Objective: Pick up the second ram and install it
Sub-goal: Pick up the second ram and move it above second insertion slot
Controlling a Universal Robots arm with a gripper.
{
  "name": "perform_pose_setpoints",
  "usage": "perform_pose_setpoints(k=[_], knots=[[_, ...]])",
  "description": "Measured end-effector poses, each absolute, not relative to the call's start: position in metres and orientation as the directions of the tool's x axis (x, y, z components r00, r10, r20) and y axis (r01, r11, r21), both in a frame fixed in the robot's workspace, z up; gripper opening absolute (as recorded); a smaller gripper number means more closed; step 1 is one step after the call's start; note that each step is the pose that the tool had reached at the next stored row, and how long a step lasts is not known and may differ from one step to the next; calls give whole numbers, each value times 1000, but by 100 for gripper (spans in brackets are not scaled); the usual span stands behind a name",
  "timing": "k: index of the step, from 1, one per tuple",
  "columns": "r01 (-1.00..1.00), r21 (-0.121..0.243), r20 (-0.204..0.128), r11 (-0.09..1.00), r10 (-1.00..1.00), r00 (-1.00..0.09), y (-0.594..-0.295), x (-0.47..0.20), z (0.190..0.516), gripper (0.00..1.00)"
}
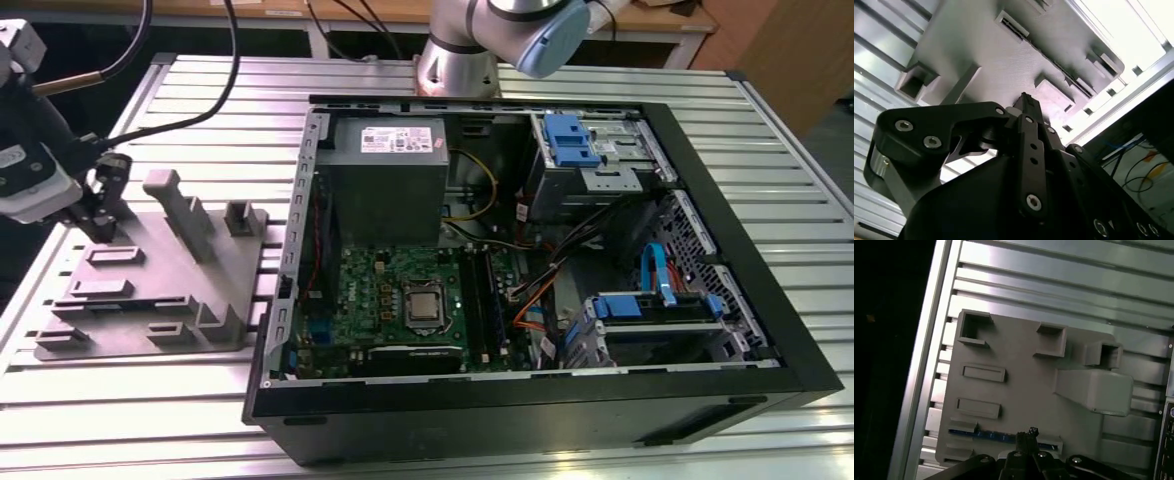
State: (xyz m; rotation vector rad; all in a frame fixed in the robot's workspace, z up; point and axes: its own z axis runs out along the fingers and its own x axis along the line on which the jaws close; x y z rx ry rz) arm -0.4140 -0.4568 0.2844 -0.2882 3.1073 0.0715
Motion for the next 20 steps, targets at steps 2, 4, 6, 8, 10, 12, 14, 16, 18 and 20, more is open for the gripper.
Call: perform_pose_setpoints(k=[2,4,6,8,10,12,14,16,18,20], knots=[[-219,44,-24,975,-219,-976,-457,-414,284,10],[-255,44,-24,966,-254,-967,-457,-414,283,10],[-290,44,-24,956,-289,-957,-457,-414,282,10],[-324,44,-24,945,-323,-946,-457,-414,281,10],[-358,44,-24,933,-357,-934,-457,-414,280,10],[-393,44,-24,919,-392,-920,-457,-414,280,10],[-426,44,-24,904,-425,-905,-457,-414,279,10],[-458,44,-24,888,-457,-889,-457,-414,278,10],[-489,44,-24,871,-489,-872,-457,-414,278,10],[-521,44,-24,853,-520,-854,-457,-414,277,10]])
